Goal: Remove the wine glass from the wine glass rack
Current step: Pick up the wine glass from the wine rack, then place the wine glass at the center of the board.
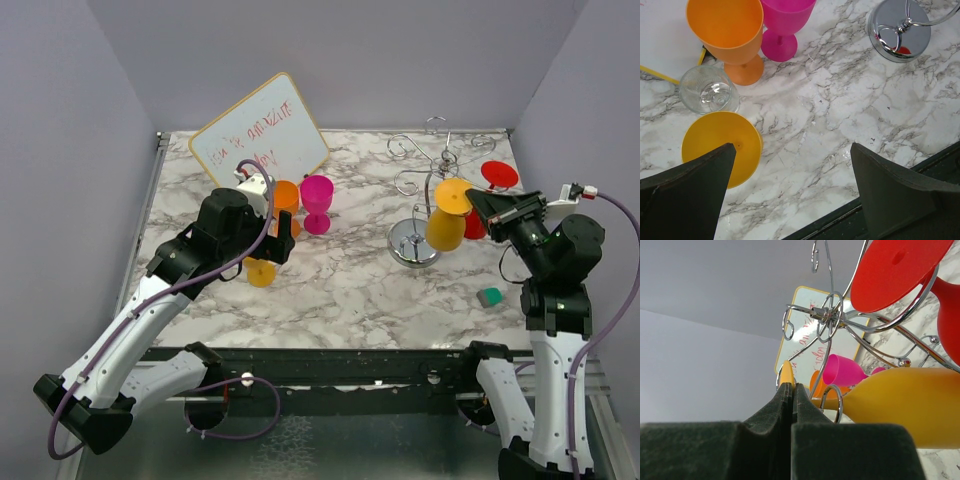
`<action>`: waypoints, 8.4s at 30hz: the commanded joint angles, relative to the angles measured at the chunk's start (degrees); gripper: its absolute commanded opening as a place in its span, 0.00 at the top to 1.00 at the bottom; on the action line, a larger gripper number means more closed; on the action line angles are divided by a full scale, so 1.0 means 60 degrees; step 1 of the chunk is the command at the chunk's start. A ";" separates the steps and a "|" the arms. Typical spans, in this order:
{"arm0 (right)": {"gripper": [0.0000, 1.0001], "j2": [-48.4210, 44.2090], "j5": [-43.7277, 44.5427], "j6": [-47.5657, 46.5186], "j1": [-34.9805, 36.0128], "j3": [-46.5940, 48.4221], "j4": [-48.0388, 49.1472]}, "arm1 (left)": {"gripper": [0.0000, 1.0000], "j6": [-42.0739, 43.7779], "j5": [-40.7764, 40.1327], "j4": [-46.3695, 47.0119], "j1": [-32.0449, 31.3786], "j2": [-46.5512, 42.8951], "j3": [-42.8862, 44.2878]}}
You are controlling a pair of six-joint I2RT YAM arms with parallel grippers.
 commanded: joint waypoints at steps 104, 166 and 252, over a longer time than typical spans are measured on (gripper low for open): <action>0.99 -0.1366 -0.2592 -0.6107 0.0353 0.2957 -0.4824 | 0.01 0.0148 0.1590 0.0079 0.0020 -0.0100 0.0585; 0.99 0.5127 -0.1494 -0.6981 0.8359 0.3605 -0.0427 | 0.25 -0.1964 0.8021 0.3952 -0.0010 -0.0136 -0.0662; 0.99 0.4510 -0.0586 -1.0650 1.0115 0.1021 0.0563 | 0.01 0.0364 0.4228 -0.0133 0.0020 -0.0476 0.1521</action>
